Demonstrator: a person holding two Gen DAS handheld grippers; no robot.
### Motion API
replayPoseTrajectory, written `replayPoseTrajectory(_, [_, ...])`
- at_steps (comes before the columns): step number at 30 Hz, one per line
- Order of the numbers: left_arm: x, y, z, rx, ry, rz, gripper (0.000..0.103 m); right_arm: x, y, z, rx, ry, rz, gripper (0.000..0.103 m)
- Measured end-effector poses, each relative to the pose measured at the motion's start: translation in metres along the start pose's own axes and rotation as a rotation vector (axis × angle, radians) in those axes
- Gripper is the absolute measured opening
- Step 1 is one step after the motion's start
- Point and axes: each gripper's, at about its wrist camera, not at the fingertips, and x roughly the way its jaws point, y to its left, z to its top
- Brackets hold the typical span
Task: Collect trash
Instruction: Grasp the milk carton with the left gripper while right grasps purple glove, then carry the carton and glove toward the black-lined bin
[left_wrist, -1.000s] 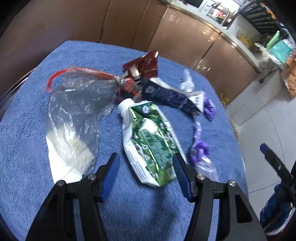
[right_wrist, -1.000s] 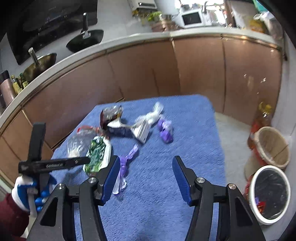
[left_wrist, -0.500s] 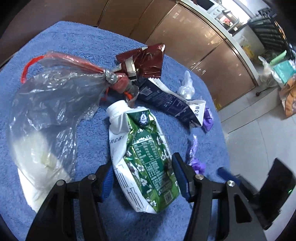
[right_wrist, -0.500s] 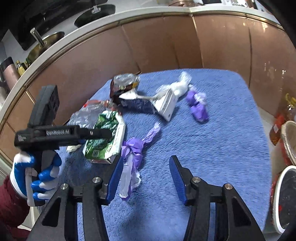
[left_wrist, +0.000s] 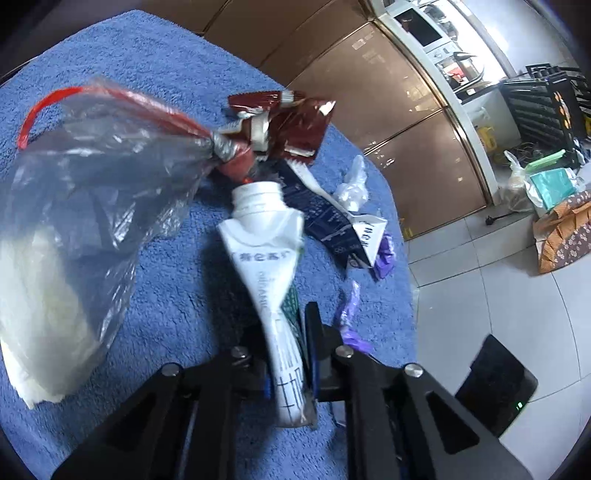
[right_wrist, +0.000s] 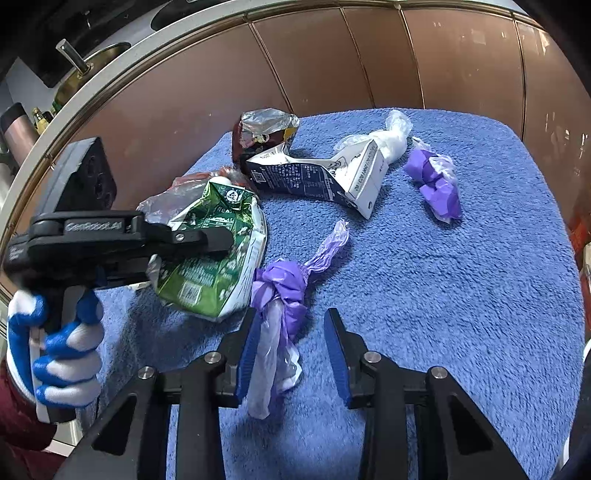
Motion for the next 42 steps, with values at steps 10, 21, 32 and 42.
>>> replayPoseTrajectory(10, [-0.040,-0.022,-0.021,0.053,-0.054,-0.007,0.009,-0.023,0.016,-0.007,-0.001,-0.018,-0.021,0.016])
replayPoseTrajectory(21, [-0.088,-0.092,-0.044,0.215,-0.101,-0.062,0.009,-0.146,0.019,-0.034,0.049,-0.251,-0.117,0.016])
replayPoseTrajectory(32, [-0.013,-0.222,-0.043,0.440,0.025,-0.172,0.009,-0.255,-0.066,-0.076,0.245,-0.450,-0.387,0.016])
replayPoseTrajectory(42, [0.140,-0.337,-0.075,0.559,0.211,-0.202,0.009,-0.276,-0.173,-0.117,0.441,-0.449,-0.576,0.016])
